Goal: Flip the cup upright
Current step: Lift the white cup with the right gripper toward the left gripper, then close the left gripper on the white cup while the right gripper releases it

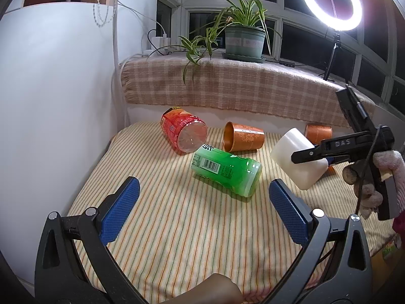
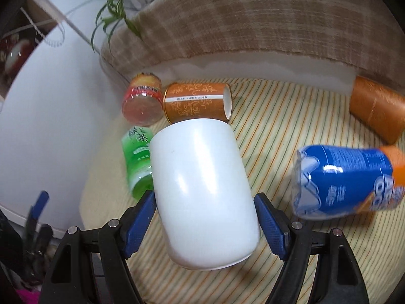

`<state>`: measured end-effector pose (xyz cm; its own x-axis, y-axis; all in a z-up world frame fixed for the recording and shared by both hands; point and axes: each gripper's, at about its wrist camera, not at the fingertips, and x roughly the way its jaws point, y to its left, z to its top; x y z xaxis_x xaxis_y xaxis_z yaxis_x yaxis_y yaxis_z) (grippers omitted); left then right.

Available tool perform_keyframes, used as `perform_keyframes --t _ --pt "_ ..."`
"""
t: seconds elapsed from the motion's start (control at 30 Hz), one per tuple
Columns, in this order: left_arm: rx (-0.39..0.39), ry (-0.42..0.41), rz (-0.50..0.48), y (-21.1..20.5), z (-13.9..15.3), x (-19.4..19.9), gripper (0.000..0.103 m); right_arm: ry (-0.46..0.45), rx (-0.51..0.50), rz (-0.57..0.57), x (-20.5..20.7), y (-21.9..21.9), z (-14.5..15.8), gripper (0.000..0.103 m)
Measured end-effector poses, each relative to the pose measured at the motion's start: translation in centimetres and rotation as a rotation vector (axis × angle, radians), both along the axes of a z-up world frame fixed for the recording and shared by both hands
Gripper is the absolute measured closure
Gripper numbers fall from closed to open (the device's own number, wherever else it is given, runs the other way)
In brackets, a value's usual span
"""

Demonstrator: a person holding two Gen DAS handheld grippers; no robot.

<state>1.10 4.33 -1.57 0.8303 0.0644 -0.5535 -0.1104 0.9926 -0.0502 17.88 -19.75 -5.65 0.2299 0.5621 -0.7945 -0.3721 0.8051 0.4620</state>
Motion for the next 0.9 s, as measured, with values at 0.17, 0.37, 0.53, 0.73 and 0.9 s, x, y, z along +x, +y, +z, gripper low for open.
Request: perform_keyframes --t 0.17,0.37,0.53,0.73,0.9 --pt "-0.020 0.014 -0.014 0.0 -0.2 0.3 0.000 0.023 0.051 -0.017 -2.4 -0.7 0.3 0.023" --pt "-0.052 0.048 -0.073 -1.0 -0.7 0.9 0.000 0.079 0.092 -0.071 -4.8 -0.5 -1.6 0.022" --pt "-0.082 0.080 -0.102 -1.6 -1.3 1.5 0.000 0.157 0.156 -0.169 -6.7 -1.8 -3.1 0.022" --pt "-0.144 0.129 -0.124 -1.7 -2.0 2.2 0.000 0.197 0.190 -0.251 -7.4 -2.6 -4.2 0.022" --pt "-0.176 0.159 -0.153 -2.4 -2.4 2.8 0.000 0.221 0.204 -0.274 -7.4 -3.3 -5.2 0.020"
